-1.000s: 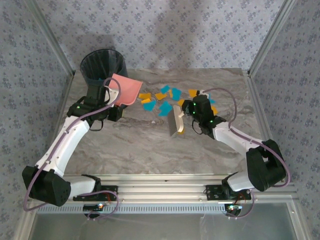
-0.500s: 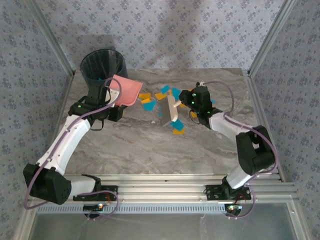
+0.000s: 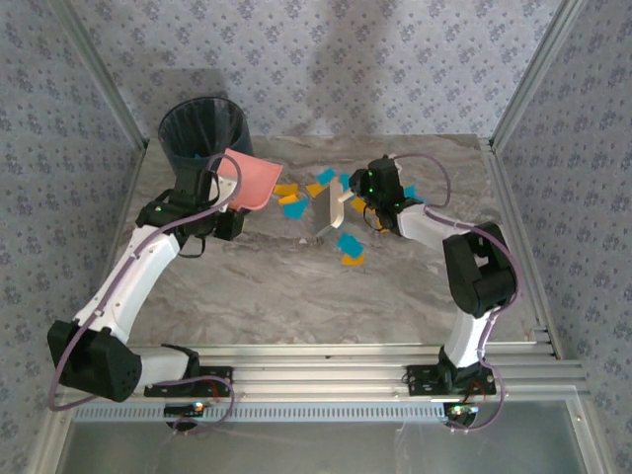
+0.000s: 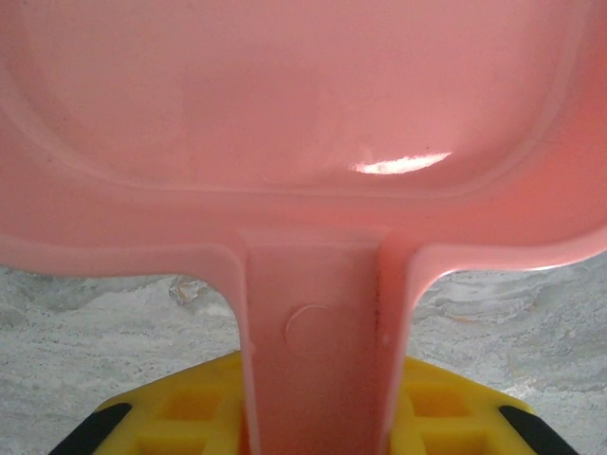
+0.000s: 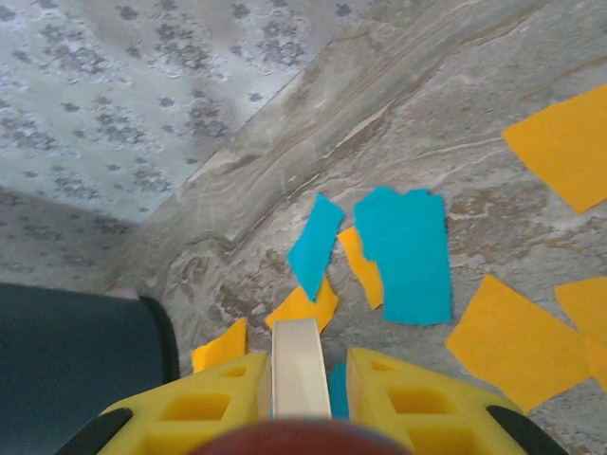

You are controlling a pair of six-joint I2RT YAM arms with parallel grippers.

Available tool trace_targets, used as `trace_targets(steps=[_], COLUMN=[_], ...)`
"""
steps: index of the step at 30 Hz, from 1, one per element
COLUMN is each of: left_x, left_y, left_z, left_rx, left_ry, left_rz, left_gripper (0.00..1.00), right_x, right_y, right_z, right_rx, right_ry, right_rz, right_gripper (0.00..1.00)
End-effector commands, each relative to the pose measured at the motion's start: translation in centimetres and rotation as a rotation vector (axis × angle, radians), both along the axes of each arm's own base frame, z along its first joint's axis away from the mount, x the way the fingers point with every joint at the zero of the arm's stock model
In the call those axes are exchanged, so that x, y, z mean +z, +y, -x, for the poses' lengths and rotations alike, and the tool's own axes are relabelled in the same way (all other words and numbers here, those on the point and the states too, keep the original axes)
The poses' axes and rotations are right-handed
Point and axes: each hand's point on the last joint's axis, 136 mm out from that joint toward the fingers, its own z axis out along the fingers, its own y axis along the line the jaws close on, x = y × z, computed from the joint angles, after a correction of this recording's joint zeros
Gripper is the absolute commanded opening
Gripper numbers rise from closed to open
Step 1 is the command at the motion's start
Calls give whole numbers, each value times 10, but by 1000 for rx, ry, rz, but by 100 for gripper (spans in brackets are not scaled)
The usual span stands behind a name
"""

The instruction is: Sweep away the paper scraps from the table

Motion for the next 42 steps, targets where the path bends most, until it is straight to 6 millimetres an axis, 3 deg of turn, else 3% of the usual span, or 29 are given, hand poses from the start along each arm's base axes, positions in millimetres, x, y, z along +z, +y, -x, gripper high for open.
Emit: trace_targets(steps=[1, 7, 8, 16, 23, 29, 37, 42], left_x=[1, 0, 0, -8, -13, -21, -49, -67], left_y=[-1, -2, -3, -11, -19, -37, -54, -65], left_z=[2, 2, 2, 6, 11, 25, 50, 67], left_rx=[-22, -26, -28, -74, -131, -259, -432, -542], left_ry=[6, 11, 10, 27, 25, 39, 128, 215], left_rz=[-4, -3, -2, -14, -25, 1, -61, -100], left_gripper=[0, 0, 0, 0, 0, 0, 0, 0], right_x=[4, -5, -19, -17, -4, 14, 59, 75], right_y=[-13, -27, -33, -55, -66, -61, -39, -48], right_z=[-5, 11, 23, 65, 89, 94, 98, 112], right_rx=[-84, -121, -129, -153, -153, -103, 79, 129], right_ry=[25, 83, 117, 154, 140, 97, -82, -153], right_rz=[36, 99, 133, 290, 320, 294, 281, 360], right_gripper=[0, 0, 0, 0, 0, 0, 0, 0])
